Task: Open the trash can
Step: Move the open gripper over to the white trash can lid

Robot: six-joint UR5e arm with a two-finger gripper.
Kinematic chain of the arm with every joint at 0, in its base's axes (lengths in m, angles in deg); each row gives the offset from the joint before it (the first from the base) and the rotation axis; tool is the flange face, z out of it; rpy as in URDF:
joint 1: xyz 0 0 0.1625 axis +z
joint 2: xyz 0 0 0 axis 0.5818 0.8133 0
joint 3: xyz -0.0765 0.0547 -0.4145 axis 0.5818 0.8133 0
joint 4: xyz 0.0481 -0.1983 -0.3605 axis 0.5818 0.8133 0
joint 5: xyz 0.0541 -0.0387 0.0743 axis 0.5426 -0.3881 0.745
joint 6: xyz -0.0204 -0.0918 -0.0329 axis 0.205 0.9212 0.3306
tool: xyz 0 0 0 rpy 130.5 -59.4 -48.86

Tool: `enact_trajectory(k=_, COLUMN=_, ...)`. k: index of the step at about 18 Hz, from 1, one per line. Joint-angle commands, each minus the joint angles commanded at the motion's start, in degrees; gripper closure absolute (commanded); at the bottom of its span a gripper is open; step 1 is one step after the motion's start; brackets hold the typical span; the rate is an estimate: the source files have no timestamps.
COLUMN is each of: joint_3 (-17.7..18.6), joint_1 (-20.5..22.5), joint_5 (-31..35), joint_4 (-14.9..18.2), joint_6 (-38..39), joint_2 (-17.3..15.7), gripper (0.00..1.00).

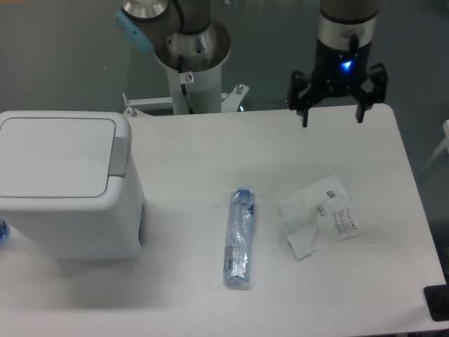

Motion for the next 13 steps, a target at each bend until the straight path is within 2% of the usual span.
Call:
enact_trajectory(k=4, joint_3=-0.4, joint_1=-0.3, joint_5=-0.7, joint_4=-0.2, joint_6=-0.5, joint_2=0.1, gripper=0.00)
enact_trajectory(k=7, joint_3=-0.4, joint_1=-0.5, joint_5=-1.0, joint_4=-1.5, joint_6=-0.1, joint_2=0.6, gripper=0.00)
enact_trajectory(k=10, joint_3=0.3, joint_1=-0.6, joint_5=-4.1, joint_4=-1.8, joint_6=0.3, joint_2=0.2, gripper=0.00)
enact_trajectory(k=13, joint_3=1.0, joint_1=-2.0, joint_5=-5.9, joint_4=-1.7, joint_6=6.7, joint_2=-0.2, gripper=0.00)
